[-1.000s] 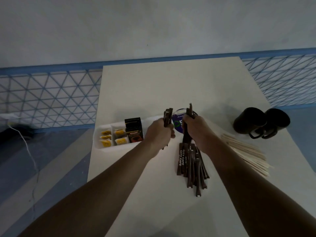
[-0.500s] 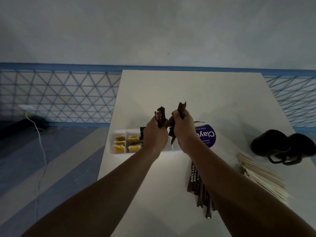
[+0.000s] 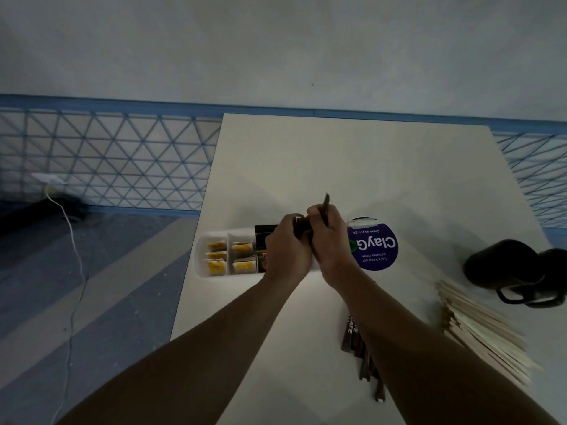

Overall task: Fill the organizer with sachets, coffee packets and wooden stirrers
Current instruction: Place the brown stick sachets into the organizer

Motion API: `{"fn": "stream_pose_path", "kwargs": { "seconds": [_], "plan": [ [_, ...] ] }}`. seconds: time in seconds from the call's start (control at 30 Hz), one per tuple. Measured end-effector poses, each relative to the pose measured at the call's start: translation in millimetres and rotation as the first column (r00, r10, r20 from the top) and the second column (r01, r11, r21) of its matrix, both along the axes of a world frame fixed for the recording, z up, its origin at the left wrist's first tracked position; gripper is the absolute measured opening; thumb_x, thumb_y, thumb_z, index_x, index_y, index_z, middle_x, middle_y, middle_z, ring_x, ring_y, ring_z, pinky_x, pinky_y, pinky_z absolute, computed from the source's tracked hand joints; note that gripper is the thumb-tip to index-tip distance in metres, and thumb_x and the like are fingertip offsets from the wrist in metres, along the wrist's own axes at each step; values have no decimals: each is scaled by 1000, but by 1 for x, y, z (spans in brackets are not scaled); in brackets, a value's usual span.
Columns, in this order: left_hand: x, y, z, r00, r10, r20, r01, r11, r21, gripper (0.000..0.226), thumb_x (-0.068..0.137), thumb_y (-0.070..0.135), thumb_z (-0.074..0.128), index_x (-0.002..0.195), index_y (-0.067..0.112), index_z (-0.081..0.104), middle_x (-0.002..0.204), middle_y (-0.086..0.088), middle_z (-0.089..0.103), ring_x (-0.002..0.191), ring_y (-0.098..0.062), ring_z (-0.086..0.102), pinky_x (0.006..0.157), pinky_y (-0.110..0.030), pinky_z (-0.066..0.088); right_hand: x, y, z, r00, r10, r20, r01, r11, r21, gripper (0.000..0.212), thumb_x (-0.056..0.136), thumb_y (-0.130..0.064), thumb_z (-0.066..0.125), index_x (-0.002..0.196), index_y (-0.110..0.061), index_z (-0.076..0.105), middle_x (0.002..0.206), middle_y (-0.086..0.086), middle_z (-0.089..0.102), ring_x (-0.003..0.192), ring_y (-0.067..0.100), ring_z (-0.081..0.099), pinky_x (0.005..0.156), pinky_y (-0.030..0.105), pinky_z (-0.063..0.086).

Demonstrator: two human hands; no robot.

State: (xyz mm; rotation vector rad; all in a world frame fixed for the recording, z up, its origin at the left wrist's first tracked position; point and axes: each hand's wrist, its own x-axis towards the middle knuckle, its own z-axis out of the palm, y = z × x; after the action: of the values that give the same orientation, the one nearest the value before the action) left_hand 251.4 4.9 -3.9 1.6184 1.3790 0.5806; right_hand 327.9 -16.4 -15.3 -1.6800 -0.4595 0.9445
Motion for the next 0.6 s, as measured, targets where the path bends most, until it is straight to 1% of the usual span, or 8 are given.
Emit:
{"fn": "stream_pose_path", "kwargs": {
  "seconds": [0.07,0.1,0.17,0.27,0.37,0.47,0.53,0.6],
  "plan": [
    [-1,2,0,1000,-14,-7,14,1000,14,25,97,22,56,121,15,62,104,3,67,84,-3,55,62,-1,37,1,-1,3,999,19,31,-19,1000,1,17,103,-28,51,111,-17,60,96,1,68,90,15,68,65,26,55],
    [-2,3,1,1000,-21,-8,21,1000,15,28,96,22,57,123,15,61,108,0,68,88,-6,57,67,-4,37,2,-1,4,999,25,29,-25,1000,3,18,103,-28,51,113,-17,61,97,1,69,90,13,68,64,23,53],
    [-5,5,3,999,-38,-10,38,999,22,34,95,22,59,127,13,59,116,-3,68,100,-11,61,78,-11,40,4,-2,5,999,34,17,-35,999,16,20,103,-28,51,113,-17,64,100,2,71,93,15,69,69,25,55],
    [-11,12,7,997,-67,-47,70,995,77,39,92,18,62,130,10,58,121,-4,67,112,-15,61,88,-14,38,11,-4,7,995,60,80,-62,998,22,23,103,-26,49,113,-17,68,103,0,72,97,15,68,81,29,56],
    [-16,20,12,995,-77,-69,85,989,118,36,90,12,63,126,12,62,118,-5,69,109,-16,63,92,-19,44,20,-8,10,977,113,180,-114,993,-3,28,104,-17,46,120,-15,69,110,-3,71,97,7,65,85,25,52],
    [-22,27,18,993,-69,-96,83,985,153,34,90,8,64,124,12,64,116,-3,68,105,-12,63,85,-14,42,28,-13,12,942,187,278,-175,982,-66,35,101,-10,46,131,-16,63,123,-5,68,106,7,60,88,20,47],
    [-25,34,22,989,-67,-134,90,981,170,33,91,9,63,124,13,63,118,-1,67,105,-13,63,84,-14,42,32,-17,12,914,238,328,-210,970,-119,38,99,-10,51,135,-19,59,127,-8,65,113,7,59,85,15,45],
    [-27,40,23,983,-78,-168,106,980,166,34,91,10,64,125,13,63,120,-2,66,106,-16,62,89,-21,46,35,-19,12,887,269,374,-218,961,-172,39,98,-11,57,136,-19,57,126,-8,64,113,8,60,80,13,44]
  ]
}}
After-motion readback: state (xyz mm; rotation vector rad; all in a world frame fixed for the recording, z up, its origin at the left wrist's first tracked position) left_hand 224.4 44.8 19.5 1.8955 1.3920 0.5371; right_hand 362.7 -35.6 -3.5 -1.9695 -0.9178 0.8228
